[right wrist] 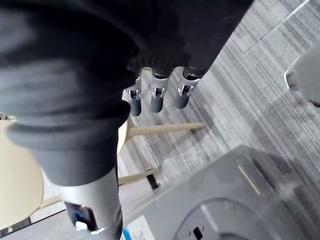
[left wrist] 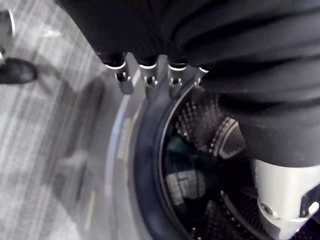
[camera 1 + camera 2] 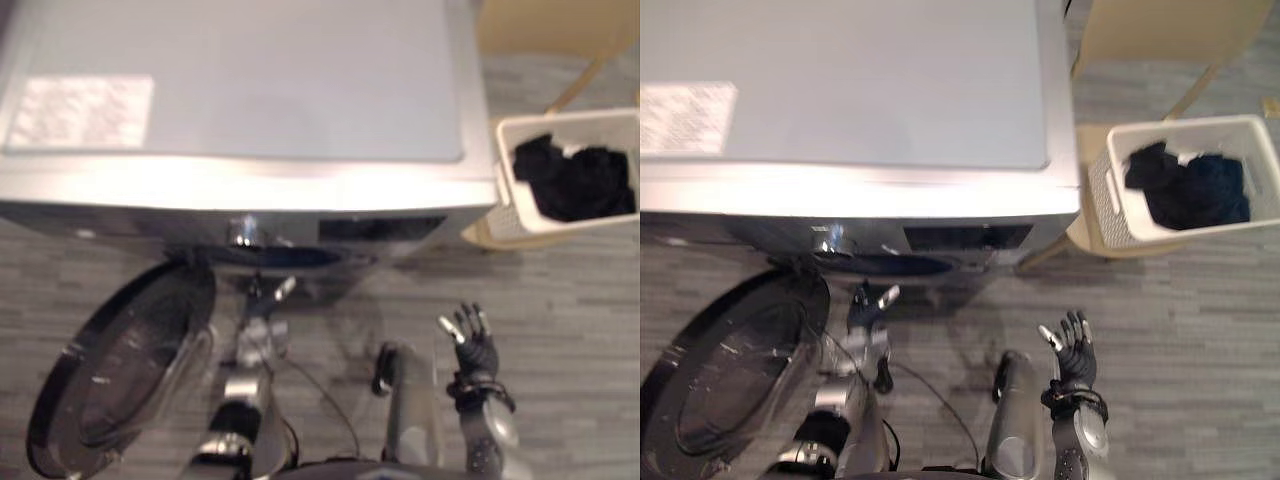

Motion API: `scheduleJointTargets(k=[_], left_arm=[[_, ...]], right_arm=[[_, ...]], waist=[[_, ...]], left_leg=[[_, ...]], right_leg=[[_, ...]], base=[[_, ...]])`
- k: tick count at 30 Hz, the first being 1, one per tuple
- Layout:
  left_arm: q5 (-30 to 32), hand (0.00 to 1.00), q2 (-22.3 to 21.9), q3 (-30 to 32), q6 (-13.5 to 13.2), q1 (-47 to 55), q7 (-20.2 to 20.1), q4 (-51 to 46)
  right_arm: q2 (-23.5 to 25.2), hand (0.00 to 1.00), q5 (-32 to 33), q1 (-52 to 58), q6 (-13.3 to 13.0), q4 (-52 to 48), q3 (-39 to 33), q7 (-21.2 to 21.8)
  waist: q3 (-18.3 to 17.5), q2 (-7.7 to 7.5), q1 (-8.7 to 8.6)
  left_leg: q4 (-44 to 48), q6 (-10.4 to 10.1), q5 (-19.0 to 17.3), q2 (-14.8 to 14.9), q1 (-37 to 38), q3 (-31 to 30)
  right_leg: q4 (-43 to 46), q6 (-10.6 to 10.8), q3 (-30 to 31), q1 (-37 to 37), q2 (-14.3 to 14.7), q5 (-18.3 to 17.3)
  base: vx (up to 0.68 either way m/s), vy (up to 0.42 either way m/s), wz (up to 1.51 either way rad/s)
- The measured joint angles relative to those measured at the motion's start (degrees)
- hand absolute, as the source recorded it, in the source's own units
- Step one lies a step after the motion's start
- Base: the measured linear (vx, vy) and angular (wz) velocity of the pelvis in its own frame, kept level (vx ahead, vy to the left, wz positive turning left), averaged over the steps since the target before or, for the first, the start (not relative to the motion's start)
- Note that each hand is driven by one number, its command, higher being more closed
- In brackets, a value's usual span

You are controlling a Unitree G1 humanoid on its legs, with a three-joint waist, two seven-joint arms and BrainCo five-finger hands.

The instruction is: Pick up the laundry basket with both hands and put the clothes into the washing machine.

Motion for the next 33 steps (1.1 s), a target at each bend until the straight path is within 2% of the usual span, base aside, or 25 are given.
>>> scheduleJointTargets(k=[4, 7, 9, 11, 14, 20, 23, 25, 26, 27, 30, 31, 32, 33], left_arm=[[0.31, 0.00, 0.01, 1.77, 0.00, 6.38, -3.36, 6.40], [0.32, 0.00, -0.25, 5.05, 0.04, 9.60, -5.57, 12.13], [0.35, 0.00, 0.02, 7.29, 0.12, 10.20, -5.85, 15.05], [0.35, 0.00, 1.08, 9.97, 0.53, 10.81, -6.92, 17.78], [0.37, 0.00, 2.52, 11.52, 0.90, 11.36, -8.16, 20.81], [4.32, 0.00, 3.26, 14.09, 2.37, 11.96, -9.17, 24.00], [4.27, 0.00, 3.42, 14.82, 2.40, 11.78, -9.17, 24.77], [3.76, 0.00, 3.39, 16.52, 2.40, 11.61, -9.13, 24.84], [1.79, 0.00, 3.22, 17.27, 2.35, 11.59, -9.11, 24.81], [-0.07, 0.00, 2.96, 18.50, 2.30, 11.31, -9.09, 24.74], [-1.93, 0.00, 1.62, 18.76, 2.12, 10.92, -9.12, 24.74], [-1.97, 0.00, 1.23, 19.02, 2.11, 10.70, -9.12, 24.74], [-1.86, 0.00, 0.55, 19.94, 2.08, 10.62, -9.21, 24.68], [-1.85, 0.00, 0.39, 20.30, 2.04, 10.73, -9.20, 24.63]], right_arm=[[0.18, 0.00, -2.11, -2.08, 1.83, 18.39, -5.30, -0.54], [-0.09, 0.00, -4.46, -3.92, 3.64, 32.63, -10.55, -0.63], [-0.15, 0.00, -5.02, -4.19, 4.38, 38.23, -13.50, -0.34], [-0.15, 0.00, -5.95, -4.75, 5.16, 43.24, -17.15, 0.01], [-0.16, 0.00, -7.01, -4.96, 5.81, 46.48, -20.03, 0.23], [-0.19, 0.00, -7.09, -7.77, 6.16, 48.29, -21.24, 0.43], [-0.22, 0.00, -7.31, -9.18, 6.13, 48.43, -20.70, 0.57], [-0.25, 0.00, -7.79, -10.03, 6.10, 48.78, -18.51, 0.60], [-0.23, 0.00, -8.17, -10.41, 6.08, 48.80, -17.86, 0.75], [-0.28, 0.00, -8.19, -10.60, 6.01, 48.78, -17.23, 0.70], [-1.40, 0.00, -8.41, -11.12, 5.97, 48.81, -17.55, 0.28], [-1.58, 0.00, -8.70, -11.46, 5.95, 48.78, -17.76, 0.21], [-2.16, 0.00, -8.82, -12.25, 5.99, 48.82, -18.92, 0.32], [-2.23, 0.00, -8.82, -12.65, 5.99, 48.82, -19.43, 0.31]], waist=[[-4.63, 1.17, -0.07], [-7.92, 2.79, -0.18], [-9.37, 3.66, -0.15], [-10.72, 3.77, -0.20], [-13.12, 3.10, -0.15], [-13.98, 3.23, -0.32], [-14.01, 3.29, -0.32], [-13.57, 3.12, -0.28], [-13.11, 3.48, -0.16], [-12.41, 3.47, -0.22], [-11.18, 4.40, 0.00], [-10.92, 4.85, 0.09], [-10.58, 5.28, 0.48], [-10.59, 5.27, 0.82]], left_leg=[[-11.59, -0.75, 4.75, -2.27, 8.75, 0.56], [-21.87, -0.95, 9.28, -3.98, 14.60, -0.02], [-26.94, -0.90, 11.62, -4.56, 17.46, -0.27], [-32.04, -0.86, 13.68, -5.48, 21.07, -0.33], [-34.95, -0.69, 14.61, -6.62, 23.46, -0.25], [-36.59, -0.68, 14.84, -6.93, 26.61, -0.04], [-36.29, -0.71, 14.81, -6.58, 26.60, -0.24], [-31.79, -0.84, 12.84, -5.50, 24.82, -0.72], [-26.19, -0.32, 10.46, -4.02, 22.50, -1.77], [-20.58, 1.26, 9.40, -3.32, 20.37, -1.75], [-15.99, 1.62, 9.45, -2.45, 19.00, 0.17], [-14.82, 1.96, 8.52, -2.51, 18.82, 0.24], [-10.21, 0.54, 4.68, -4.63, 17.98, -0.52], [-8.98, 0.69, 2.59, -6.81, 18.11, -1.19]], right_leg=[[-8.86, 0.45, -3.85, 8.99, 0.26, 2.42], [-18.27, 0.97, -7.26, 16.06, 1.71, 6.00], [-23.96, 1.26, -9.26, 19.93, 2.86, 8.54], [-31.13, 1.77, -10.75, 24.75, 4.07, 11.83], [-36.49, 2.18, -11.37, 28.07, 4.39, 14.21], [-38.29, 2.16, -11.10, 30.89, 4.73, 14.81], [-40.07, 1.71, -11.30, 31.96, 5.49, 15.55], [-40.60, 1.11, -11.53, 32.77, 6.29, 15.30], [-40.60, 0.36, -11.75, 33.59, 7.27, 14.82], [-40.60, 0.00, -12.68, 34.89, 7.60, 14.48], [-39.27, 0.05, -14.41, 36.87, 7.76, 13.07], [-38.83, 0.08, -14.48, 36.87, 7.57, 12.89], [-37.97, 0.13, -13.85, 36.63, 6.64, 12.84], [-37.59, 0.14, -13.08, 36.23, 5.97, 12.84]], base=[[0.15, -0.066, 0.26], [0.12, -0.015, 0.30], [0.11, 0.023, 0.26], [0.07, 0.038, 0.15], [0.04, 0.044, 0.07], [-0.01, 0.004, -0.02], [-0.02, -0.015, 0.01], [-0.02, -0.040, 0.10], [-0.03, -0.055, 0.25], [-0.04, -0.060, 0.34], [-0.05, -0.039, 0.42], [-0.04, 0.061, 0.09], [-0.02, 0.071, -0.13], [-0.03, 0.207, -0.48]])
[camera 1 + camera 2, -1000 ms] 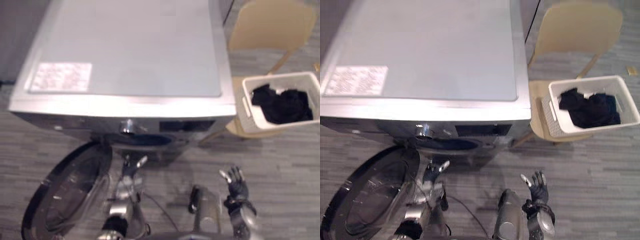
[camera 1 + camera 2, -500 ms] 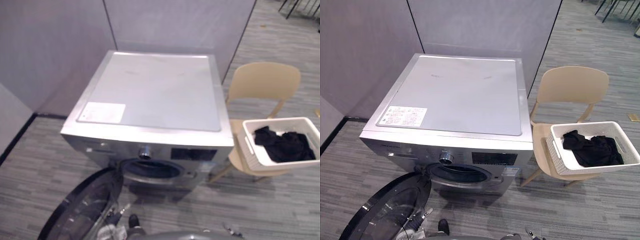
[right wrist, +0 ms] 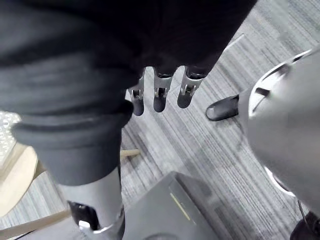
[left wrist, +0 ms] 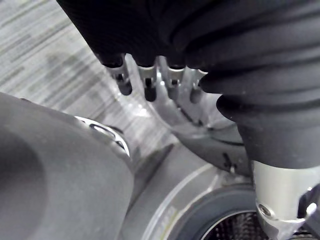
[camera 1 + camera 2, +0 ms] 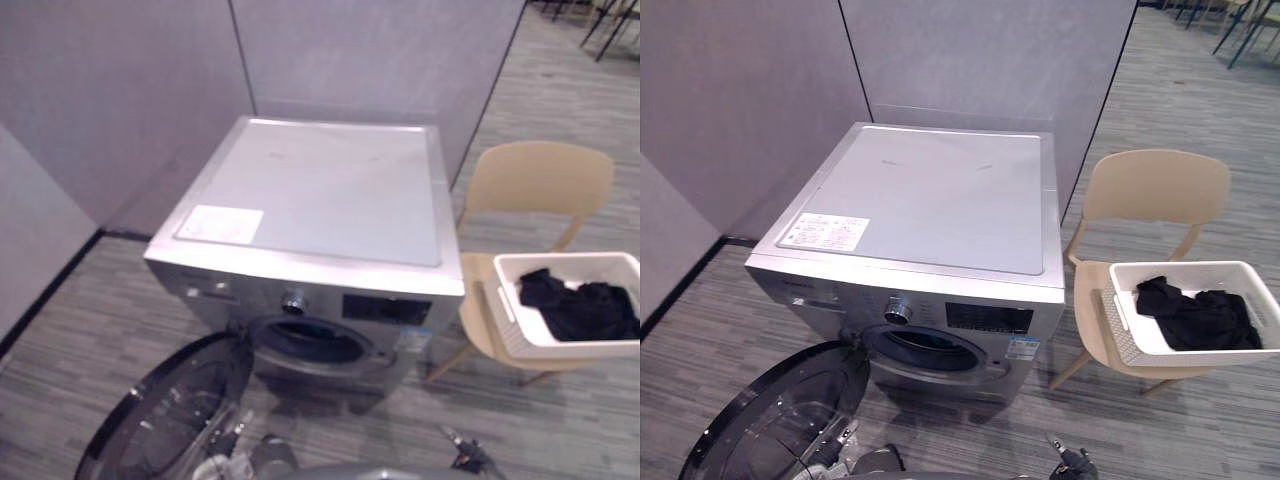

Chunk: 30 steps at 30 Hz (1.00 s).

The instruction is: Pick up the laundry basket with both hands and put the clothes into the washing machine.

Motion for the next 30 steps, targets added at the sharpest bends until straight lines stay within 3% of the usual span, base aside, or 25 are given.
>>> scheduleJointTargets(k=[1, 3, 5, 10, 14, 16, 17, 18, 20, 21, 22, 23, 24, 25, 26, 27, 30], left_arm=[[0.56, 0.00, -0.02, 0.29, -0.01, 0.42, -0.03, -0.04], [1.54, 0.00, -0.01, 2.20, 0.08, 0.60, -0.08, 0.15], [2.18, 0.00, -0.17, 5.49, 0.11, 0.65, -0.15, 0.19], [5.06, 0.00, -0.33, 7.89, 0.80, 3.23, -0.13, 0.32], [8.06, 0.00, -1.35, 7.12, 1.37, 0.52, -0.12, 0.53], [8.51, 0.00, -1.77, 5.70, 1.37, -2.24, -0.07, 0.47], [8.49, 0.00, -1.56, 4.24, 1.34, -3.23, -0.07, 0.41], [8.49, 0.00, -1.71, 2.91, 1.24, -5.02, -0.07, 0.31], [8.06, 0.00, -1.92, 2.55, 1.06, -5.93, -0.05, 0.28], [7.09, 0.00, -1.79, 1.76, 0.78, -6.12, -0.06, 0.41], [6.51, 0.00, -1.81, 1.15, 0.76, -6.18, -0.07, 0.47], [5.93, 0.00, -1.34, 0.21, 0.86, -5.80, -0.15, 0.74], [5.78, 0.00, -1.18, -1.83, 0.25, -5.47, -0.82, 0.83], [5.67, 0.00, -0.71, -2.86, -0.23, -5.34, -1.02, 0.55], [4.86, 0.00, 0.69, -4.42, -0.50, -5.02, -1.06, 0.12], [4.55, 0.00, 1.13, -4.05, 0.22, -4.50, -0.84, 1.29], [4.22, 0.00, 0.84, -3.56, 0.46, -3.37, -0.90, 1.49]], right_arm=[[-0.10, 0.00, -0.02, -0.23, -0.01, -0.01, -0.22, 0.29], [1.06, 0.00, -0.40, -1.05, -0.03, -0.21, -0.28, 1.15], [3.20, 0.00, -0.94, -0.83, 0.25, -0.09, -0.26, 1.36], [4.60, 0.00, -2.22, 1.51, 0.07, -2.25, 0.87, 1.46], [3.89, 0.00, -2.64, 2.37, -0.10, -4.47, 0.84, 2.41], [3.85, 0.00, -2.70, 2.33, -0.24, -5.50, 0.75, 2.28], [3.94, 0.00, -2.73, 2.33, -0.29, -5.57, 0.73, 2.20], [3.81, 0.00, -2.89, 2.52, -0.28, -5.21, 0.72, 2.02], [3.73, 0.00, -3.17, 3.29, -0.26, -4.91, 0.57, 1.28], [3.05, 0.00, -3.42, 3.15, -0.24, -3.30, 0.80, 1.11], [2.35, 0.00, -3.43, 3.06, -0.16, -2.64, 0.77, 1.02], [1.32, 0.00, -3.01, 2.69, 0.08, -1.28, 0.06, 1.05], [1.26, 0.00, -2.71, 1.87, 0.24, -1.29, -0.34, 1.13], [1.26, 0.00, -2.71, 1.76, 0.27, -1.19, -0.48, 1.11], [1.84, 0.00, -2.74, 1.67, 0.65, -0.03, -0.61, 1.07], [2.04, 0.00, -2.75, 0.99, 0.93, 0.04, -0.64, 1.30], [2.01, 0.00, -2.69, 1.35, 1.26, 1.76, -3.29, 1.12]], waist=[[-0.02, 0.14, 0.98], [-0.17, -0.44, 1.80], [0.08, -2.58, 2.51], [-2.82, -3.72, 2.23], [-3.74, -1.50, 1.93], [-3.71, -1.01, 2.08], [-3.73, -0.89, 2.14], [-3.66, -0.78, 1.24], [-3.38, -1.02, 0.55], [-3.01, -1.76, 0.66], [-2.89, -0.70, 0.61], [-2.89, 0.94, 0.38], [-2.19, 0.45, 0.19], [-1.76, 0.12, 0.23], [-1.10, -1.53, 0.85], [-1.09, -1.69, 0.65], [-0.95, -1.38, 0.44]], left_leg=[[-0.97, 1.87, -3.07, -3.10, 1.02, -2.41], [-4.36, 1.79, -4.72, -5.20, 2.20, -5.38], [-6.81, 2.70, -5.26, -7.56, 2.99, -7.00], [-13.73, 2.94, -3.85, -6.82, 8.57, -1.01], [-16.19, 2.50, -3.36, -3.89, 11.36, 6.51], [-15.03, 2.51, -3.33, -1.73, 11.33, 11.20], [-13.62, 2.52, -3.32, -0.65, 11.41, 13.70], [-10.73, 2.94, -3.05, 0.45, 11.82, 15.84], [-5.61, 3.87, -2.47, 1.02, 12.12, 17.17], [-9.10, 4.46, -4.83, -0.91, 12.53, 15.47], [-13.44, 5.01, -2.95, -1.95, 13.03, 14.08], [-16.52, 4.44, -3.57, -1.58, 15.06, 15.75], [-17.66, 4.40, -3.60, -2.58, 15.07, 17.50], [-17.70, 4.40, -3.60, -2.87, 15.44, 18.07], [-17.63, 3.77, -3.58, -3.52, 16.38, 19.09], [-17.70, 2.92, -3.34, -2.60, 17.32, 19.59], [-14.42, 1.93, -2.83, 0.03, 17.35, 19.86]], right_leg=[[0.38, 0.08, 2.19, -1.27, -0.49, 0.05], [-0.20, -0.08, 5.70, -2.87, -0.42, 0.46], [-1.87, -1.68, 9.44, -3.84, -0.42, 1.50], [-2.53, -2.53, 12.93, -4.89, -0.25, 2.20], [1.35, -2.78, 16.82, -10.58, 2.28, 2.43], [7.05, -3.75, 15.56, -15.93, 3.89, 3.07], [9.38, -4.98, 12.16, -18.11, 4.20, 3.88], [10.77, -7.42, 3.71, -18.99, 4.01, 5.49], [11.14, -9.73, -2.39, -18.63, 3.36, 7.02], [10.68, -10.15, -2.99, -18.57, 2.80, 7.36], [10.18, -10.20, -2.95, -18.52, 3.11, 7.42], [9.97, -9.69, -3.25, -19.18, 3.52, 6.47], [15.02, -9.89, -7.93, -20.59, 0.56, 1.31], [17.59, -10.10, -9.83, -20.45, -0.95, -0.51], [14.99, -7.47, -10.30, -18.27, -0.96, -0.64], [9.87, -6.78, -9.44, -15.70, 1.73, 0.15], [1.04, -7.62, -9.07, -11.32, 6.29, 3.41]], base=[[-0.01, 0.159, -0.70], [0.00, 0.143, -0.60], [0.04, 0.099, -0.46], [0.11, -0.005, -0.60], [0.16, -0.052, -1.01], [0.10, -0.075, -1.43], [0.09, -0.087, -1.52], [0.10, -0.092, -1.46], [0.06, -0.088, -1.44], [0.01, -0.043, -1.37], [0.03, -0.026, -1.30], [0.04, -0.023, -0.95], [0.05, -0.039, -0.68], [0.03, -0.056, -0.30], [0.01, -0.113, -0.37], [0.02, -0.156, -0.45], [-0.02, -0.146, -0.24]])
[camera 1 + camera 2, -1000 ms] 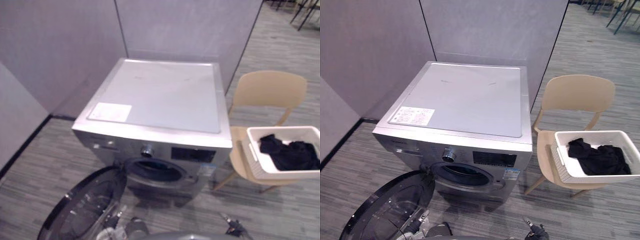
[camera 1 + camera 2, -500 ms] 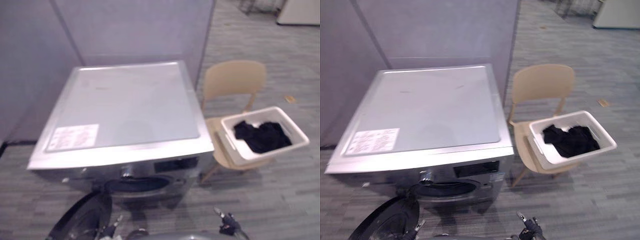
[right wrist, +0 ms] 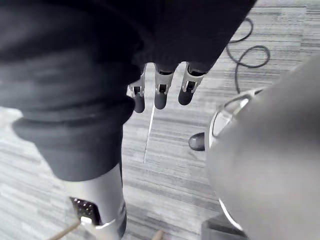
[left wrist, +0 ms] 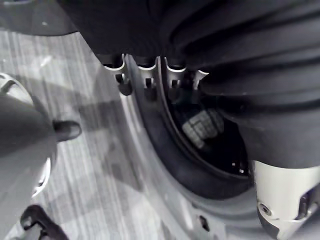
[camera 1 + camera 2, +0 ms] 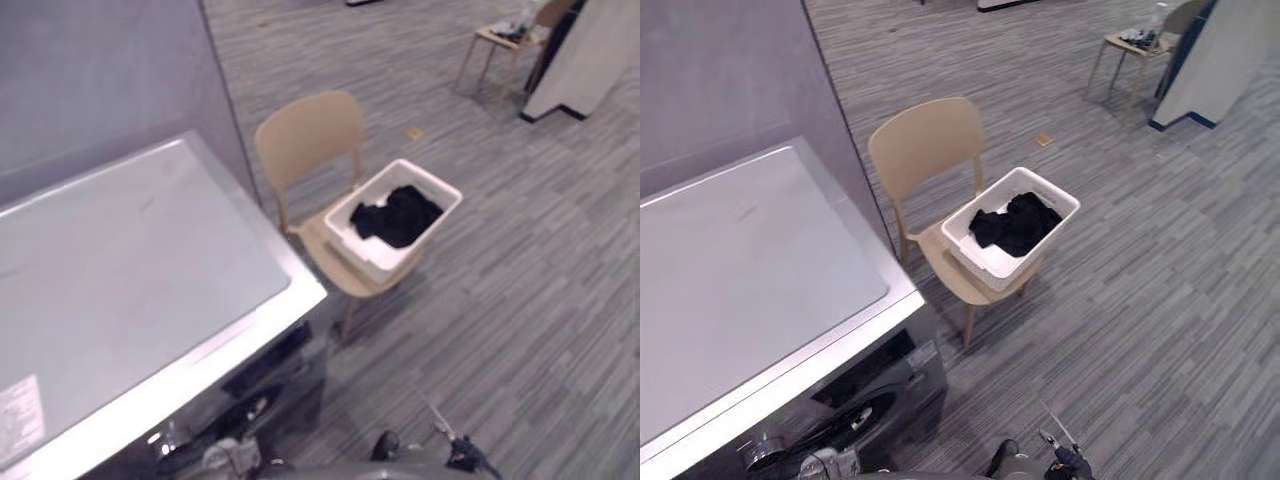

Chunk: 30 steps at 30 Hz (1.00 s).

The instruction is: Pick up the laundry basket with both hands and put the clothes into the washing machine.

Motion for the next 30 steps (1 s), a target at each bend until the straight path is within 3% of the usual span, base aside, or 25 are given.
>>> scheduleJointTargets(k=[2, 3, 5, 6, 7, 9, 11, 12, 13, 15, 16, 17, 19, 23, 24, 25, 26, 28, 29, 30], left_arm=[[-0.66, 0.00, 0.02, 0.29, 0.01, 0.06, -0.03, -0.02], [-0.75, 0.00, 0.00, 1.33, 0.10, 0.37, -0.07, -0.02], [-1.04, 0.00, -0.05, 2.66, 0.47, 1.80, -0.12, -0.17], [-0.96, 0.00, -0.14, 3.93, 0.50, 1.87, -0.10, -0.19], [-0.96, 0.00, 0.16, 4.38, 0.38, 2.08, -0.01, -0.22], [-1.07, 0.00, 0.33, 4.60, 0.12, 2.19, 0.20, -0.40], [-2.04, 0.00, 0.30, 6.18, 1.29, 3.81, -0.12, 0.32], [-2.04, 0.00, 0.06, 5.90, 1.28, 4.30, -0.13, 0.22], [-2.03, 0.00, -0.27, 5.59, 1.33, 5.70, -0.11, 0.17], [-2.06, 0.00, -0.41, 5.57, 2.18, 6.40, 0.01, 0.59], [-2.02, 0.00, -0.63, 5.53, 2.21, 7.70, -0.11, 1.15], [-1.98, 0.00, -0.78, 5.64, 2.41, 9.16, -0.54, 1.45], [-2.05, 0.00, -0.59, 6.51, 3.75, 10.49, -1.77, 1.94], [-2.16, 0.00, -1.62, 7.11, 5.27, 13.76, -0.37, 4.72], [-2.15, 0.00, -1.77, 7.47, 5.70, 14.60, 0.18, 5.08], [-2.15, 0.00, -1.83, 7.48, 5.75, 14.85, 0.27, 5.08], [-2.16, 0.00, -2.16, 7.32, 6.02, 15.50, 0.51, 5.09], [-3.27, 0.00, -2.55, 6.00, 6.37, 15.88, 0.89, 5.02], [-3.49, 0.00, -2.63, 5.47, 6.44, 15.93, 0.96, 5.01], [-4.02, 0.00, -2.42, 5.30, 6.39, 15.98, 1.23, 4.98]], right_arm=[[0.14, 0.00, 0.30, 0.27, 0.03, 0.22, 0.01, -0.02], [0.11, 0.00, 0.55, 0.29, 0.02, 0.46, -0.05, -0.08], [-0.04, 0.00, 0.98, 0.13, -0.11, 0.37, -0.14, 0.01], [-0.37, 0.00, 1.11, 0.24, -0.15, 0.46, -0.15, -0.04], [-0.89, 0.00, 1.22, 0.38, -0.16, 0.45, 0.25, -0.10], [-1.33, 0.00, 1.21, -0.47, -0.27, 0.32, 1.03, -0.07], [-2.88, 0.00, 1.01, -1.88, -0.29, 0.43, 1.35, -0.01], [-3.05, 0.00, 0.93, -2.25, -0.27, 0.53, 1.29, 0.04], [-3.26, 0.00, 0.67, -2.58, -0.24, 0.57, 1.25, 0.06], [-2.82, 0.00, 0.01, -2.47, -0.18, 0.48, 1.25, 0.09], [-2.73, 0.00, -0.28, -2.50, -0.18, 0.08, 1.27, 0.12], [-2.39, 0.00, -0.60, -2.54, -0.19, -0.23, 1.36, 0.14], [-1.75, 0.00, -1.94, -2.59, -0.07, -0.71, 1.83, 0.53], [-1.35, 0.00, -3.13, -3.33, -0.15, -1.05, 2.66, 1.70], [-0.39, 0.00, -4.14, -4.38, -0.21, -2.10, 6.05, 2.70], [-0.32, 0.00, -4.23, -4.48, -0.23, -2.20, 6.48, 2.80], [-0.42, 0.00, -4.63, -4.48, -0.20, -2.30, 7.74, 2.91], [-0.53, 0.00, -4.63, -3.80, -0.11, -2.38, 8.02, 2.87], [-0.75, 0.00, -4.61, -2.94, -0.09, -2.39, 7.99, 2.87], [-0.97, 0.00, -4.54, -2.86, -0.10, -2.59, 7.89, 2.79]], waist=[[0.03, -0.38, 0.18], [0.15, -0.43, 0.27], [0.44, 0.21, 0.21], [0.96, 1.05, 0.32], [1.75, 1.30, 0.36], [1.77, 1.67, 0.44], [2.31, 1.72, 1.31], [2.67, 1.83, 1.90], [3.03, 1.99, 3.39], [3.40, 2.00, 3.45], [3.21, 2.47, 3.55], [2.67, 2.80, 4.18], [2.41, 1.43, 4.93], [1.53, 0.08, 6.42], [1.04, -1.01, 6.53], [1.02, -1.11, 6.44], [1.05, -1.16, 5.93], [1.16, -1.23, 4.82], [1.45, -0.46, 4.62], [1.67, -0.09, 4.53]], left_leg=[[5.00, -0.59, -0.43, 2.06, -1.73, 0.02], [10.48, -1.27, -1.06, 4.55, -3.16, 0.10], [22.75, 0.60, -1.40, 9.78, -5.80, -0.14], [30.10, 4.76, -0.71, 13.33, -7.54, -0.68], [40.56, 11.55, 4.12, 17.20, -11.42, -4.21], [46.54, 9.11, 2.10, 15.14, -15.58, -10.64], [46.59, 2.57, -2.59, 2.22, -23.22, -23.53], [45.09, 2.13, -3.52, -0.32, -24.35, -25.81], [39.92, 2.26, -3.78, -3.59, -25.95, -27.59], [25.65, 1.81, -3.23, -7.20, -25.96, -29.75], [13.74, 0.08, -1.77, -8.77, -25.30, -31.87], [10.05, 3.19, 3.57, -9.68, -23.99, -32.02], [9.05, 6.19, 2.29, -11.24, -22.86, -31.01], [4.95, 6.92, 0.40, -12.85, -16.17, -26.96], [1.41, 6.67, 0.58, -12.26, -13.07, -24.45], [1.31, 6.64, 0.57, -12.22, -12.49, -24.17], [1.24, 6.84, 0.49, -12.07, -10.43, -23.61], [1.10, 7.55, -0.17, -11.79, -6.91, -23.96], [0.74, 7.36, -0.54, -10.71, -5.25, -24.18], [0.74, 7.33, -0.56, -10.26, -4.45, -24.15]], right_leg=[[-2.16, -0.30, 0.56, 0.84, 1.33, 0.18], [-3.16, -0.71, 1.68, 1.44, 2.66, -0.07], [-3.29, -2.08, 3.71, 2.86, 5.03, -1.43], [-3.08, -2.77, 4.63, 4.00, 6.51, -2.31], [-3.02, -3.61, 6.81, 5.78, 8.18, -3.45], [-2.45, -4.47, 9.64, 6.12, 8.33, -4.39], [-2.09, -4.94, 15.05, 5.07, 7.58, -4.53], [-2.04, -5.44, 16.34, 5.00, 7.53, -4.22], [-2.01, -5.48, 18.56, 5.15, 7.76, -4.13], [-2.07, -4.53, 19.80, 5.80, 7.76, -4.71], [-2.04, -3.73, 21.02, 5.74, 7.99, -5.41], [-2.04, -3.04, 23.26, 5.86, 7.76, -6.10], [-1.09, -1.60, 24.93, 5.82, 6.14, -7.57], [12.04, 1.27, 29.20, 2.63, 2.87, -12.11], [26.37, 5.07, 30.89, -4.31, 2.67, -13.20], [28.54, 5.52, 30.97, -5.26, 2.52, -13.04], [36.34, 7.44, 30.14, -7.73, 1.34, -11.40], [44.77, 6.31, 26.08, -8.97, -0.82, -7.31], [47.93, 5.38, 24.64, -9.22, -1.38, -6.16], [51.32, 3.23, 23.00, -10.62, -3.40, -9.47]], base=[[-0.04, -0.130, -0.22], [-0.03, -0.166, -0.54], [-0.02, -0.168, -0.59], [-0.01, -0.177, -0.64], [0.01, -0.145, -0.78], [0.07, -0.019, -0.79], [0.16, 0.067, -1.09], [0.16, 0.095, -1.34], [0.17, 0.097, -1.11], [0.18, 0.101, -0.69], [0.22, 0.128, -0.57], [0.25, 0.135, -0.64], [0.34, 0.116, -0.36], [0.32, 0.062, -0.47], [0.21, -0.025, -0.59], [0.27, -0.066, -0.57], [0.20, -0.062, -0.17], [0.25, -0.109, 0.06], [0.22, -0.146, 0.12], [0.17, -0.176, -0.01]])
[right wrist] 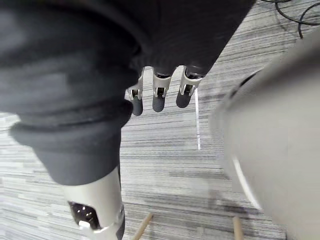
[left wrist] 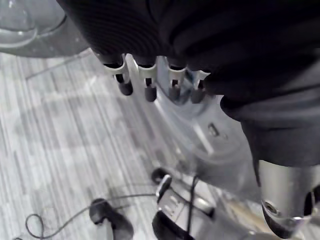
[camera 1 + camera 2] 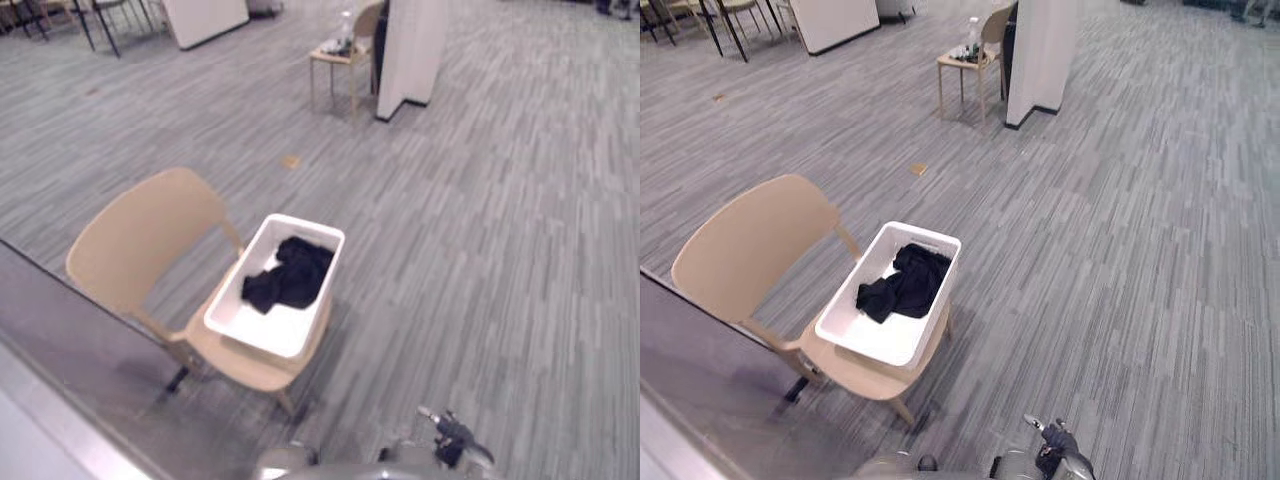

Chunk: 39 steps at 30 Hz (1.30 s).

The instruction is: Pick up the laundry basket with both hands and put the clothes into the washing machine.

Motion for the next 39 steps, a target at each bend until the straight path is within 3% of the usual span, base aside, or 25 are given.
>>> scheduleJointTargets(k=[1, 2, 3, 5, 6, 7, 8, 9, 10, 11, 14, 15, 17, 19, 20, 22, 23, 24, 25, 26, 29, 34, 36, 38, 39], left_arm=[[-0.05, 0.00, 0.84, -1.59, 0.02, 0.01, 0.02, -0.03], [-0.41, 0.00, 1.35, -1.98, 0.00, 0.01, -0.12, -0.59], [-0.65, 0.00, 1.38, -1.94, -0.06, -0.06, -0.13, -1.03], [-1.33, 0.00, 2.70, -1.39, -1.55, -0.41, -0.27, -4.35], [-1.29, 0.00, 3.22, -0.98, -2.30, -0.48, -0.24, -5.03], [-1.27, 0.00, 3.64, 0.44, -3.97, -0.90, -0.13, -7.41], [-1.24, 0.00, 3.61, 2.09, -5.23, -1.53, -0.11, -9.44], [-1.24, 0.00, 1.58, 3.81, -5.66, -2.94, -0.11, -9.56], [-1.11, 0.00, -1.78, 4.98, -6.49, -4.03, -0.66, -9.92], [-1.02, 0.00, -2.93, 5.68, -6.72, -5.31, -1.16, -9.49], [-1.14, 0.00, -3.03, 7.20, -6.76, -6.09, -1.32, -8.89], [-1.27, 0.00, -2.69, 8.02, -6.64, -6.48, -1.31, -8.31], [-1.27, 0.00, -1.88, 7.66, -6.40, -6.42, -1.28, -7.62], [-1.27, 0.00, -1.11, 6.93, -6.22, -6.65, -1.34, -7.35], [-1.25, 0.00, -0.84, 6.75, -6.13, -7.05, -1.38, -7.34], [-0.99, 0.00, 0.63, 4.54, -5.85, -8.58, -1.56, -7.34], [-0.35, 0.00, 1.22, 3.41, -5.79, -9.30, -1.60, -7.34], [-0.20, 0.00, 1.58, 2.64, -5.80, -9.47, -1.60, -7.27], [-0.01, 0.00, 2.23, 1.30, -5.70, -10.13, -1.65, -7.14], [0.17, 0.00, 2.63, 0.91, -5.67, -9.99, -1.61, -7.22], [1.43, 0.00, 4.48, 1.18, -4.45, -8.92, -1.56, -4.77], [1.29, 0.00, 4.07, 1.41, -4.53, -8.71, -1.57, -4.61], [1.16, 0.00, 3.74, 1.04, -4.68, -9.20, -1.59, -4.53], [0.92, 0.00, 3.81, 0.03, -4.69, -9.52, -1.59, -4.52], [0.82, 0.00, 4.46, -1.51, -4.76, -10.00, -1.62, -4.61]], right_arm=[[-0.52, 0.00, 0.00, 0.00, 0.00, -0.24, -0.14, -0.10], [-0.72, 0.00, -0.01, 0.29, -0.40, -0.61, -0.60, -0.41], [-0.66, 0.00, 0.03, 0.75, -0.75, -1.63, -1.26, -0.60], [-0.49, 0.00, 0.03, 2.61, -0.88, -2.95, -2.59, -0.58], [-0.09, 0.00, 0.04, 2.89, -0.87, -2.75, -2.72, -0.59], [0.92, 0.00, 0.10, 4.91, -0.40, -2.17, -2.77, -0.67], [1.98, 0.00, 0.63, 6.69, 0.18, -1.87, -3.30, -0.68], [1.13, 0.00, 1.01, 6.94, 0.27, -1.84, -5.19, -0.58], [-1.26, 0.00, 0.96, 7.37, 0.17, -1.83, -5.34, -1.17], [-2.17, 0.00, 0.74, 6.95, 0.13, -1.53, -6.71, -1.30], [-1.72, 0.00, 0.52, 6.31, 0.24, 1.55, -9.49, -1.34], [-1.49, 0.00, 0.52, 6.18, 0.31, 3.17, -9.52, -1.36], [-1.56, 0.00, 0.64, 5.40, 0.25, 4.72, -9.47, -1.33], [-1.76, 0.00, 1.08, 4.01, 0.15, 4.83, -9.66, -1.36], [-1.92, 0.00, 1.08, 3.65, 0.16, 4.83, -9.92, -1.41], [-2.23, 0.00, 1.18, 2.54, 0.16, 4.79, -10.62, -1.58], [-2.22, 0.00, 1.39, 2.09, 0.15, 4.78, -11.04, -1.64], [-2.30, 0.00, 1.91, 1.82, 0.14, 4.75, -11.18, -1.66], [-2.39, 0.00, 3.03, 0.54, 0.12, 4.75, -11.20, -1.76], [-2.30, 0.00, 3.53, -0.67, 0.07, 4.53, -11.00, -1.83], [1.21, 0.00, 4.68, -4.24, -0.22, 2.83, -8.53, -1.64], [2.17, 0.00, 4.38, -3.63, -0.06, 1.90, -3.76, -1.48], [1.22, 0.00, 3.66, -3.55, -0.03, 1.89, -3.55, -1.40], [0.02, 0.00, 2.79, -2.04, -0.02, 1.92, -3.51, -1.42], [-0.48, 0.00, 2.42, -0.67, 0.02, 1.91, -3.47, -1.41]], waist=[[-0.15, -0.21, -0.18], [0.08, 0.69, -0.50], [0.09, 0.69, -0.68], [-0.49, -0.03, -1.19], [-0.98, -0.77, -1.37], [-2.23, -2.52, -1.50], [-3.53, -4.23, -1.59], [-4.41, -2.42, -1.32], [-6.42, 0.98, -1.67], [-6.46, 2.96, -2.42], [-6.40, 3.07, -3.20], [-5.93, 2.79, -3.05], [-5.21, 2.34, -2.82], [-5.10, 2.26, -2.85], [-4.96, 2.09, -2.92], [-3.44, 0.99, -2.99], [-3.15, 0.20, -3.06], [-3.20, -0.02, -3.02], [-2.58, -0.96, -2.74], [-2.26, -0.77, -2.48], [-1.08, -2.38, -0.95], [-0.94, -2.63, -1.01], [-0.98, -2.05, -1.22], [-0.94, -1.81, -1.26], [-0.91, -1.90, -1.40]], left_leg=[[0.08, -0.51, -0.30, 0.76, 0.85, -0.30], [0.13, -2.30, -1.51, 2.32, 1.46, -1.25], [0.10, -2.62, -1.68, 3.03, 1.75, -1.38], [0.47, -6.12, -3.76, 5.55, 2.54, -2.63], [0.74, -7.09, -4.66, 5.77, 2.59, -3.57], [1.08, -8.81, -5.61, 6.04, 2.55, -5.84], [1.08, -10.61, -6.10, 5.93, 2.56, -7.42], [0.99, -11.55, -6.54, 8.85, 3.08, -9.21], [1.38, -11.51, -6.19, 11.33, 3.01, -11.70], [3.27, -10.60, -4.69, 13.13, 1.64, -12.71], [9.40, -6.72, -0.15, 15.22, -2.25, -16.13], [13.57, -6.34, 2.69, 16.35, -5.06, -16.25], [17.51, -6.37, 6.44, 18.39, -7.55, -13.68], [19.27, -5.46, 7.28, 21.33, -10.66, -4.07], [19.74, -4.80, 6.46, 21.34, -12.00, -1.22], [19.15, -7.06, 3.26, 17.61, -13.13, 7.21], [14.81, -6.67, 2.76, 13.78, -12.89, 10.75], [11.73, -6.58, 2.88, 12.31, -12.41, 12.82], [5.54, -4.96, 5.04, 9.14, -11.10, 15.75], [4.44, -3.92, 5.86, 8.21, -11.13, 17.00], [2.89, -3.64, 6.04, 7.05, -11.09, 17.15], [-0.94, -3.58, 6.06, 4.91, -7.47, 16.45], [-3.20, -2.92, 6.48, 3.98, -6.52, 15.84], [-5.12, -2.53, 6.57, 2.73, -4.87, 14.21], [-5.76, -2.09, 6.28, 1.35, -3.69, 12.28]], right_leg=[[1.63, -1.50, -2.25, -2.17, -4.02, -3.79], [-0.95, -1.83, -2.85, -4.12, -6.87, -5.67], [-4.35, -1.41, -2.10, -4.71, -7.84, -5.68], [-22.43, 2.48, 7.82, -4.27, -8.13, -1.40], [-25.09, 2.91, 11.22, -4.21, -8.17, 0.46], [-27.31, 3.72, 14.53, -3.70, -8.44, 3.99], [-28.79, 8.39, 14.08, -2.66, -8.86, 1.92], [-26.94, 7.77, 10.70, -2.28, -7.10, -0.38], [-27.16, 7.22, 7.84, -1.60, -4.77, -1.89], [-27.10, 5.53, 5.32, -0.07, -2.57, -2.89], [-30.78, 3.50, -0.08, 5.16, -0.78, -3.43], [-33.71, 2.47, -2.90, 8.83, 0.82, -2.49], [-38.63, 0.85, -7.02, 13.77, 2.17, -0.90], [-43.06, 0.10, -12.49, 16.47, 2.99, 0.26], [-43.66, 0.19, -14.15, 17.17, 2.62, 0.37], [-44.44, 0.37, -19.72, 19.72, 0.02, 0.55], [-44.32, 0.43, -22.91, 20.56, -1.87, 0.58], [-44.25, 0.77, -24.33, 20.67, -2.69, 0.78], [-44.36, 1.46, -26.38, 20.28, -4.40, 1.27], [-44.64, 1.85, -26.90, 20.34, -4.92, 1.92], [-47.92, 2.04, -26.38, 21.08, -4.78, 5.49], [-47.85, 2.30, -26.68, 23.38, -5.60, 8.34], [-43.03, 2.31, -27.01, 22.07, -7.20, 8.33], [-33.70, 2.32, -27.48, 19.96, -10.68, 8.34], [-25.32, 2.75, -26.46, 17.90, -14.26, 9.10]], base=[[0.13, -0.196, -0.01], [0.13, -0.213, 0.03], [0.17, -0.350, 0.17], [0.12, -0.407, 0.25], [0.12, -0.529, 0.44], [0.20, -0.626, 0.63], [0.24, -0.732, 0.66], [0.21, -0.524, 0.59], [0.20, -0.421, 0.53], [0.19, -0.416, 0.62], [0.19, -0.377, 0.84], [0.27, -0.365, 0.93], [0.23, -0.284, 0.83], [0.18, -0.121, 0.96], [0.17, -0.024, 1.31], [0.14, 0.080, 1.66], [0.11, 0.148, 1.66], [0.15, 0.201, 1.90], [0.10, 0.129, 1.26], [0.12, 0.193, 1.07], [0.09, 0.131, 0.15], [0.06, 0.033, 0.07], [0.06, 0.038, 0.20], [0.08, 0.068, 0.44], [0.11, 0.087, 0.90]])
